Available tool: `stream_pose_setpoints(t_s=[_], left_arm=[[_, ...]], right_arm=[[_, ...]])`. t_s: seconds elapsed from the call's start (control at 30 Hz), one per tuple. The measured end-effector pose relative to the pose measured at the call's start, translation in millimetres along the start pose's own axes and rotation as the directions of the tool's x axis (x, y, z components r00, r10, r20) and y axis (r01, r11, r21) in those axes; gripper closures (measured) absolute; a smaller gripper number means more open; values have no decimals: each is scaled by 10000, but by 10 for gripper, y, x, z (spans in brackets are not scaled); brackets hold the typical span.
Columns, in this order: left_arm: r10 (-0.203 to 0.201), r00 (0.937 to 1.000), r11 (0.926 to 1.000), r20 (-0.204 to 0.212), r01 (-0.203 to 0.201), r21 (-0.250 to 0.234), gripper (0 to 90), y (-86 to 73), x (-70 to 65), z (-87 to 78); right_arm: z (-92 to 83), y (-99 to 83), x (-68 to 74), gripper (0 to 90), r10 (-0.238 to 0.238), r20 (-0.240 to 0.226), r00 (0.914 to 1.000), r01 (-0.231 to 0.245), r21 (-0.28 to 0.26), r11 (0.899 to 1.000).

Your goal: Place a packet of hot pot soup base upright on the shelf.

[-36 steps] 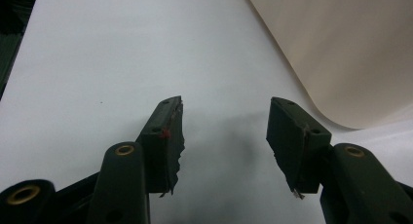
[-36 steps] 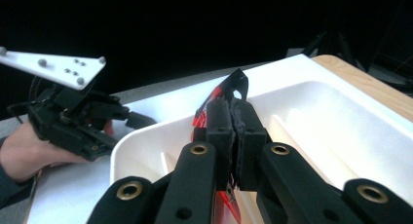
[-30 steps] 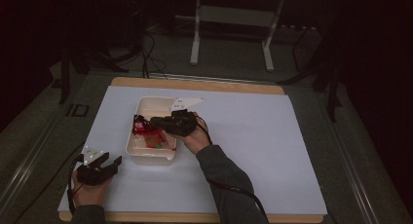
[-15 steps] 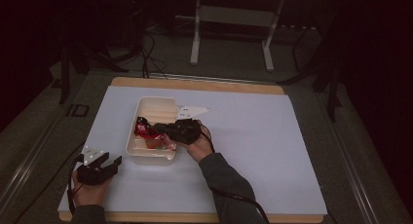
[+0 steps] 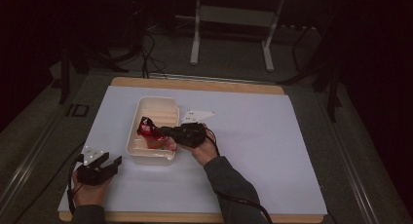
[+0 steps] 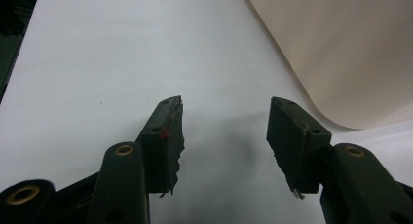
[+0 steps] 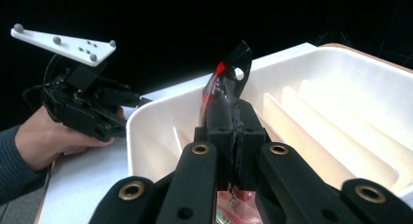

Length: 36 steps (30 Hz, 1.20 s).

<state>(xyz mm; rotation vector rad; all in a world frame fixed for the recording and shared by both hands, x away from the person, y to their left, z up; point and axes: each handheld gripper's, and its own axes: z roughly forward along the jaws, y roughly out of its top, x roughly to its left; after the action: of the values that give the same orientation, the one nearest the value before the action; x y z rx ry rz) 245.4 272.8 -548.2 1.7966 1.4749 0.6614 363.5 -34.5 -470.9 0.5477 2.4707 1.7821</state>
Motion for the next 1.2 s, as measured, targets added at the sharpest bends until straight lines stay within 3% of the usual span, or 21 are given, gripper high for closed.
stream_pose_setpoints(t_s=[0.27, 0.53, 0.67, 0.83, 1.03, 1.07, 1.2], left_arm=[[8, 10000, 10000, -19, -8, 34, 475, 0, -4, 3], [2, 10000, 10000, 12, -2, 21, 475, 0, 0, 2], [-7, 10000, 10000, 24, 7, 10, 475, 1, 1, 1], [-11, 10000, 10000, 3, 11, 47, 475, 1, -1, 5], [-23, 10000, 10000, 8, 22, 65, 475, 1, -1, 6], [-13, 10000, 10000, 3, 13, 52, 475, 0, -2, 8], [-25, 10000, 10000, 12, 25, 65, 474, 1, 0, 7]], right_arm=[[-106, -64, -124, 891, 700, 100, 9975, -697, -256, 9972], [52, 56, -20, 859, 297, 134, 9995, -299, 116, 9995], [71, 64, -12, 756, 201, 246, 9995, -209, 341, 9992], [43, 9, -27, 699, 191, 222, 9996, -203, 559, 9982], [-13, -82, -52, 739, 86, 161, 9998, -104, 1199, 9927], [-24, -117, -68, 800, 59, 219, 9997, -91, 1488, 9888], [-14, -146, -88, 900, -26, 232, 9997, -16, 1824, 9832]])
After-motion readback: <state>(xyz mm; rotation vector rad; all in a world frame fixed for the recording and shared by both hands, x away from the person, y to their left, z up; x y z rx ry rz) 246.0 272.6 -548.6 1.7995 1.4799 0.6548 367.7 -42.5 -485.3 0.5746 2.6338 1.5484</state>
